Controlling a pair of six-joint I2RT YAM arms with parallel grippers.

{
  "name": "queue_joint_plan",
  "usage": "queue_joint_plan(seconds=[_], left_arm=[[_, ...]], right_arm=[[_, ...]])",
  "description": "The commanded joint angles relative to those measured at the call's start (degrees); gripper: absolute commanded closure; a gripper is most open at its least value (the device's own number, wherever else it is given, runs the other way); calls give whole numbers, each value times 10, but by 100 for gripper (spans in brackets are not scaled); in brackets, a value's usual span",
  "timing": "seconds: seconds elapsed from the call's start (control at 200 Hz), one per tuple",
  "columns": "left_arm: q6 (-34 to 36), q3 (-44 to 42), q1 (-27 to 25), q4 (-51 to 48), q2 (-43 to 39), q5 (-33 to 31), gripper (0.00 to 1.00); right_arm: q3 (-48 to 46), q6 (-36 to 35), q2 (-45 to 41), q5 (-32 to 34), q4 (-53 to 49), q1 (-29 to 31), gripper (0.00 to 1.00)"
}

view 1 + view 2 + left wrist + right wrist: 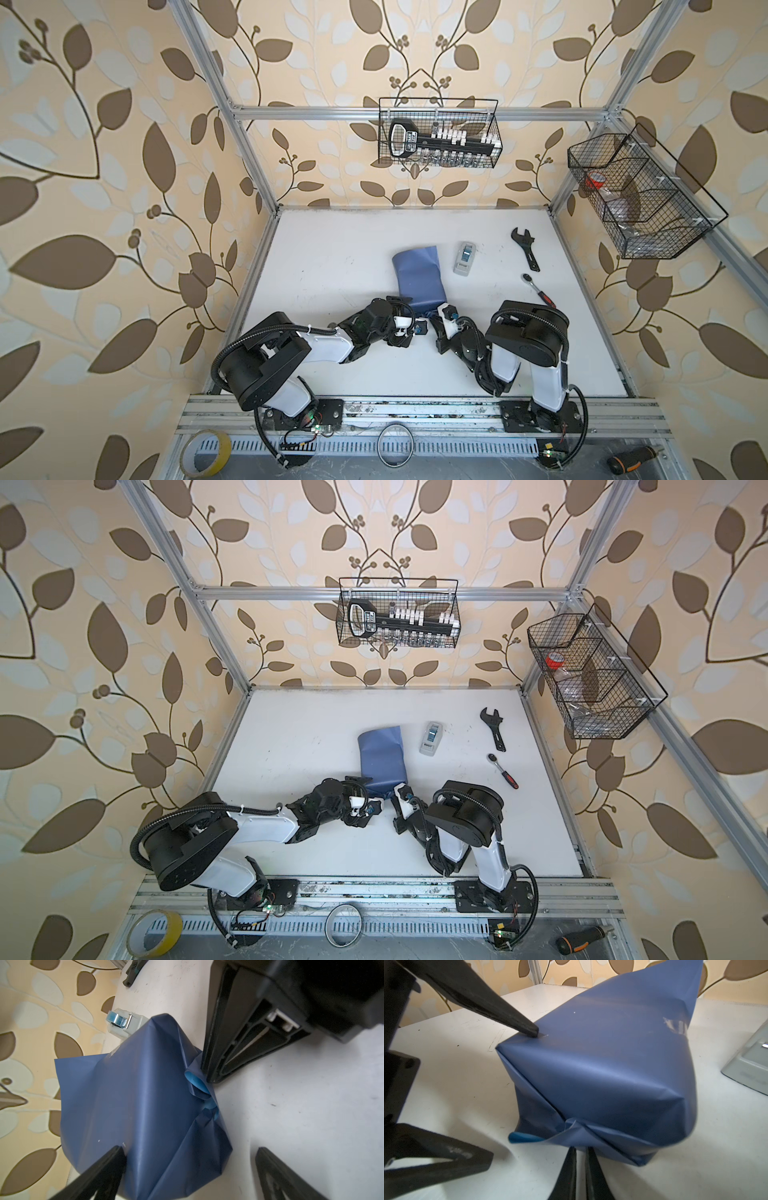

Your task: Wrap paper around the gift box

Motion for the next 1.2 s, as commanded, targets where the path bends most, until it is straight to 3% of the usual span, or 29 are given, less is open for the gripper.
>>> queue_joint_plan(seconds=[0.0, 0.9, 1.195], left_arm=[[59, 9, 2, 26, 24, -8, 1], [79, 26, 3, 151, 103, -111, 1], [78, 26, 10, 154, 94, -97, 1]], right_arm=[[6, -10, 3, -4, 25, -2, 88], [24, -15, 2, -3, 25, -13, 90], [34, -18, 11, -10, 24, -22, 90]])
